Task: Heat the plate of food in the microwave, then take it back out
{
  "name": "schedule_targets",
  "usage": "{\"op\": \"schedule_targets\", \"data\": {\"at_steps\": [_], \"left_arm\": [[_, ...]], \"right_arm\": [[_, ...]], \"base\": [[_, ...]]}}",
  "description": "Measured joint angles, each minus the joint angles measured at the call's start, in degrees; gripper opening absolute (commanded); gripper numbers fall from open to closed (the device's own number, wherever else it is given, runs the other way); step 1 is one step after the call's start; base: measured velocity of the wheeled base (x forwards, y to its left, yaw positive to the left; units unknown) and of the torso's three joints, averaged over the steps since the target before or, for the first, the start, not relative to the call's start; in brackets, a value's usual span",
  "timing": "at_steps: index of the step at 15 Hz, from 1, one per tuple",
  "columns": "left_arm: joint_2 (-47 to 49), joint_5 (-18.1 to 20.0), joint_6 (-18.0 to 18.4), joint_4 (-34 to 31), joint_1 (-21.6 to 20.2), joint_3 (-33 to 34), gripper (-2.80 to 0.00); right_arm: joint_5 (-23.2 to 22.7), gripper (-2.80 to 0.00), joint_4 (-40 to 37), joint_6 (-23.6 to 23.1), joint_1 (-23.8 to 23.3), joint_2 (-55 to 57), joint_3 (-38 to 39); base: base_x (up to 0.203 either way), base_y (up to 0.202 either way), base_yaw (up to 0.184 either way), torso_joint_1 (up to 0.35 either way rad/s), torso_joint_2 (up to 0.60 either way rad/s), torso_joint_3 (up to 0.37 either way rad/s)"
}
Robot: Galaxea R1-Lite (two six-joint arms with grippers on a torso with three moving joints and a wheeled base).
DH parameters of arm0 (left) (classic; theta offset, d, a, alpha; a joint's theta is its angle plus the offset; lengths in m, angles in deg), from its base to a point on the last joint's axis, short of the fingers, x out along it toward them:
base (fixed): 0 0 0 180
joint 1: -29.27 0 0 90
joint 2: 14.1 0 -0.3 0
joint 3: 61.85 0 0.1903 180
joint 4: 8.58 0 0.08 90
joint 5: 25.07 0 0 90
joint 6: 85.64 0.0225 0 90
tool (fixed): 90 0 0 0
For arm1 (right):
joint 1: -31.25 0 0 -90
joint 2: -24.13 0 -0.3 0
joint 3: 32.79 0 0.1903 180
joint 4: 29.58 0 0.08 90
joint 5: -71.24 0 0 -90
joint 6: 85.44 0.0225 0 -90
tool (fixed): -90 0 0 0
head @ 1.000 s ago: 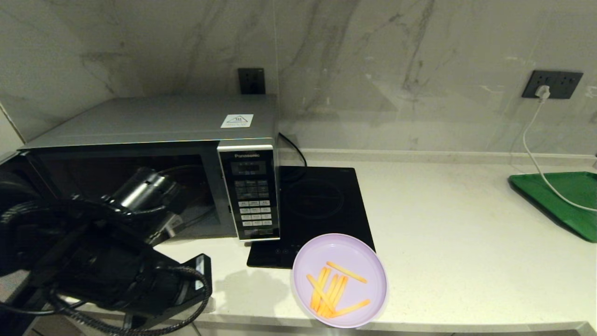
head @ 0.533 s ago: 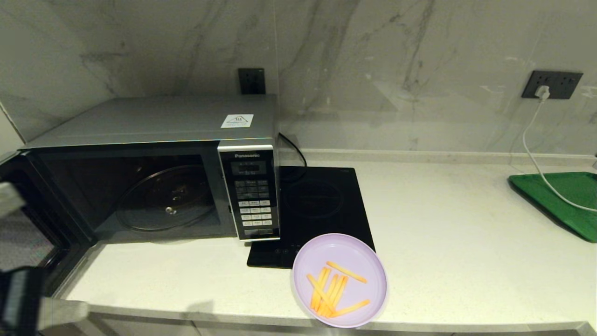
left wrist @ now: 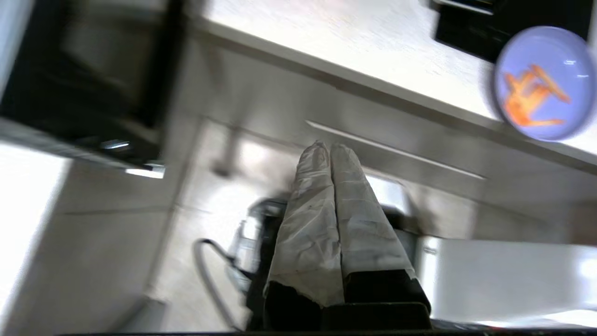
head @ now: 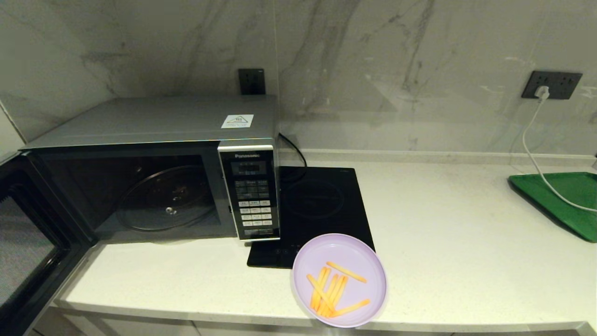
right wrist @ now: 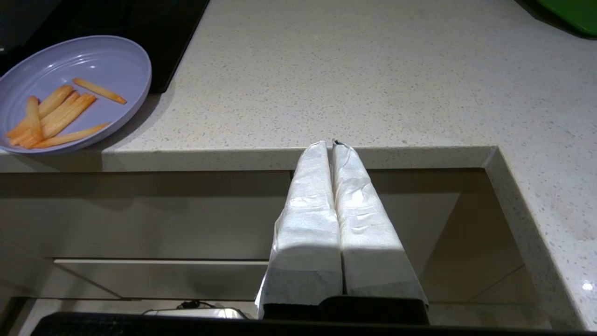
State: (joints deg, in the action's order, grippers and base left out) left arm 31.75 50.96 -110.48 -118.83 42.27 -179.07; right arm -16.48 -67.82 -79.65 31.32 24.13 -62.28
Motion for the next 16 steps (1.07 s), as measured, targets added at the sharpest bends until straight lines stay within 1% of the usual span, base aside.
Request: {"op": "schedule_targets", "data": {"at_steps": [1, 2, 3, 4, 5, 8, 10, 11, 12, 14, 15, 16], "left_arm": [[-3.2, 1.0, 6.3, -0.1, -4.4, 0.1, -2.80], [-6.4, 2.2, 12.0, 0.0, -7.1, 0.9, -2.80], [-9.3, 3.2, 16.3, 0.9, -8.8, 2.7, -2.80], [-12.8, 4.0, 19.8, 2.6, -9.9, 6.0, -2.80], [-16.2, 4.4, 22.0, 4.5, -10.6, 9.6, -2.80], [-25.6, 5.0, 25.4, 9.4, -11.7, 19.7, -2.80], [-30.6, 5.5, 26.1, 11.8, -11.9, 26.0, -2.80], [-33.1, 6.8, 26.3, 14.0, -12.1, 29.4, -2.80], [-35.6, 9.0, 26.5, 17.4, -12.3, 33.0, -2.80], [-39.8, 13.7, 28.0, 26.5, -12.5, 41.6, -2.80], [-41.5, 15.3, 28.8, 31.8, -12.6, 47.1, -2.80], [-42.7, 16.2, 28.9, 37.4, -12.6, 52.5, -2.80]], "right_arm": [[0.0, -2.80, 0.0, 0.0, 0.0, 0.0, 0.0], [0.0, -2.80, 0.0, 0.0, 0.0, 0.0, 0.0], [0.0, -2.80, 0.0, 0.0, 0.0, 0.0, 0.0], [0.0, -2.80, 0.0, 0.0, 0.0, 0.0, 0.0], [0.0, -2.80, 0.0, 0.0, 0.0, 0.0, 0.0], [0.0, -2.80, 0.0, 0.0, 0.0, 0.0, 0.0], [0.0, -2.80, 0.0, 0.0, 0.0, 0.0, 0.0], [0.0, -2.80, 0.0, 0.0, 0.0, 0.0, 0.0], [0.0, -2.80, 0.0, 0.0, 0.0, 0.0, 0.0], [0.0, -2.80, 0.0, 0.0, 0.0, 0.0, 0.0], [0.0, -2.80, 0.0, 0.0, 0.0, 0.0, 0.0], [0.0, -2.80, 0.0, 0.0, 0.0, 0.0, 0.0]], "base": [[0.000, 0.000, 0.000, 0.000, 0.00, 0.000], [0.000, 0.000, 0.000, 0.000, 0.00, 0.000], [0.000, 0.000, 0.000, 0.000, 0.00, 0.000], [0.000, 0.000, 0.000, 0.000, 0.00, 0.000], [0.000, 0.000, 0.000, 0.000, 0.00, 0.000], [0.000, 0.000, 0.000, 0.000, 0.00, 0.000], [0.000, 0.000, 0.000, 0.000, 0.00, 0.000], [0.000, 0.000, 0.000, 0.000, 0.00, 0.000], [0.000, 0.000, 0.000, 0.000, 0.00, 0.000], [0.000, 0.000, 0.000, 0.000, 0.00, 0.000], [0.000, 0.000, 0.000, 0.000, 0.00, 0.000], [0.000, 0.000, 0.000, 0.000, 0.00, 0.000]]}}
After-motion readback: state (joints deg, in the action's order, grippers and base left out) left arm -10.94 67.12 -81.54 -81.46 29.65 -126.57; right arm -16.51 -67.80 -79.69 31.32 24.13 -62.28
